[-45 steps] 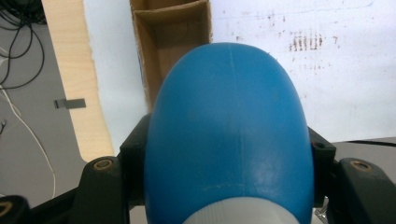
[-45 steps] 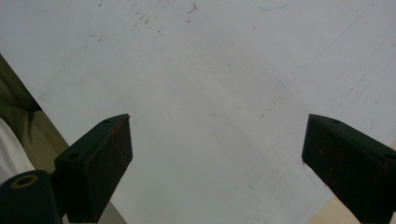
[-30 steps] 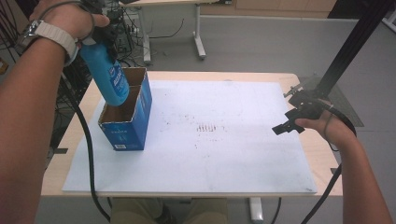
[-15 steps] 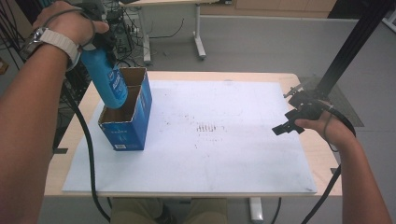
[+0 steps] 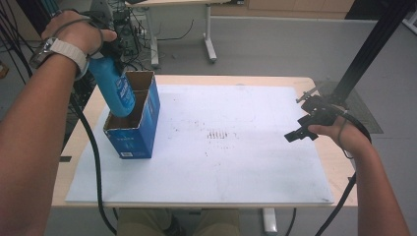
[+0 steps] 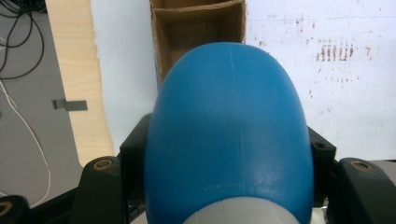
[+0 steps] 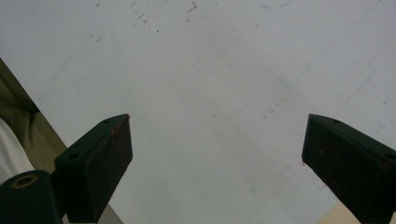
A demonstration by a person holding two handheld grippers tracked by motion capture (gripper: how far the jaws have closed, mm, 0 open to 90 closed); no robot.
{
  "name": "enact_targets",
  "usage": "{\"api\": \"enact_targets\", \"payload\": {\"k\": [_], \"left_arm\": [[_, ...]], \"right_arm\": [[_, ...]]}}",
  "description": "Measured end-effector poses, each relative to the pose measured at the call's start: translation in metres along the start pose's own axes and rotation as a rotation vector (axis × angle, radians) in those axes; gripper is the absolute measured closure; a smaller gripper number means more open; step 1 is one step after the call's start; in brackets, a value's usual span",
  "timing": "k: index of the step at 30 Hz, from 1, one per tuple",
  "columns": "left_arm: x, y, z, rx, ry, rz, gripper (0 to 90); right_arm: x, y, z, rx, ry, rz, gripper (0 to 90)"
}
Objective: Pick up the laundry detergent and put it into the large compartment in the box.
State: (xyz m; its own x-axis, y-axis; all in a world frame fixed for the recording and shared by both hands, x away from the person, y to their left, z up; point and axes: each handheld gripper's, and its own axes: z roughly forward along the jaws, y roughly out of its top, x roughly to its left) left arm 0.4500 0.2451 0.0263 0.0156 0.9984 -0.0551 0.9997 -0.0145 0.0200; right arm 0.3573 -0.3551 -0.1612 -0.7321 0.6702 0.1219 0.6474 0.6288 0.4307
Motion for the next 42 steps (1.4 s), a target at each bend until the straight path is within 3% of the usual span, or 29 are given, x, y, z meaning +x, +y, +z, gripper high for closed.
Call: {"api": "enact_targets", "payload": {"k": [18,24,42], "left_arm": [[0.002,0.006,0.027,-0.005,0.004,0.007,38.4],[0.009,0.009,0.04,-0.001,-0.012,0.002,38.3],[0.01,0.01,0.081,-0.018,-0.002,0.023,38.2]], "right_arm": [[-0.003,-0.002,0.004,0.004,0.004,0.008,8.4],[-0.005,-0.004,0.007,0.008,0.007,0.011,8.4],[-0.006,-0.003,0.011,0.015,0.012,0.016,8.4]]}}
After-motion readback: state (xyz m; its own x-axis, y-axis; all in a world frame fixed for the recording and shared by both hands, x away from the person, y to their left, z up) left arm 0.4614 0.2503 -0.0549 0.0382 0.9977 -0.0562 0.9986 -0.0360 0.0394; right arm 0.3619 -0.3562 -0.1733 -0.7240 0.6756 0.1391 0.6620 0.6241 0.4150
